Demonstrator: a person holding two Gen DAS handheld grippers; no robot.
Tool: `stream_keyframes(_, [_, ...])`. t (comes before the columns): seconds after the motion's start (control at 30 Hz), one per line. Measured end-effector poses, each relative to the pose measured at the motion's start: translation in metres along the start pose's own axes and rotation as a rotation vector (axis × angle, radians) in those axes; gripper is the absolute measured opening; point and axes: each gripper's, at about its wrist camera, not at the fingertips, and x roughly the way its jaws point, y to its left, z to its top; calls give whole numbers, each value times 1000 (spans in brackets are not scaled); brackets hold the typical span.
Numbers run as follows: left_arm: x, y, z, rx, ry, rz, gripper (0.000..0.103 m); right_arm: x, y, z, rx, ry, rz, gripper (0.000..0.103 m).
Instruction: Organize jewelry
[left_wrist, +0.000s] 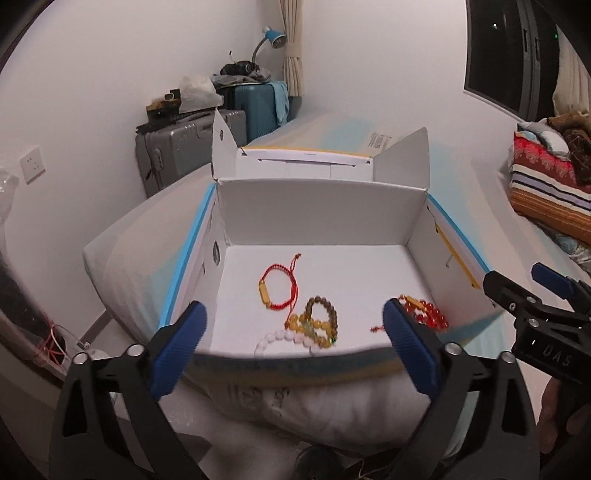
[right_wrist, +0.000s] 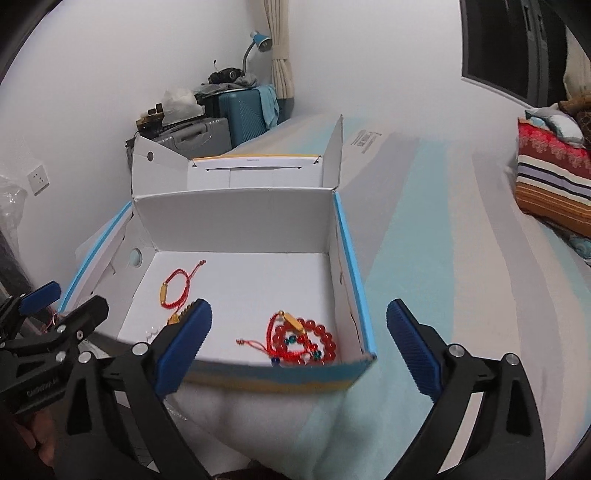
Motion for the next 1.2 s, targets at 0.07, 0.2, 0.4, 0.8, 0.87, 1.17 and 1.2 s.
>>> stream_keyframes(0.07, [-2,0,-7,6,-3,-10,97,-8,-1,-8,8,-15,-10,95])
stream_keyframes(0.2, [-3,1,-19,3,2,-26,97,-19,0,-22,8,-39,-30,95])
stream_keyframes(0.4, [-7,0,-30,7,-1,-24,97,-21,0,-31,9,-33,-46,95])
stream_keyframes(0.8, [1,2,-33,6,30,-6,97,-15,0,-34,19,-12,-53,95])
stream_keyframes(0.87, [1,2,-32,11,31,4,97,-15,0,-34,16,-11,-56,95])
stream_keyframes(1.17, [4,-5,-29,46,21,17,97,-13,-1,-35,11,-8,-63,95])
stream_keyframes(1.2, [4,-5,-29,46,22,13,97,-13,-1,-35,12,-7,-62,95])
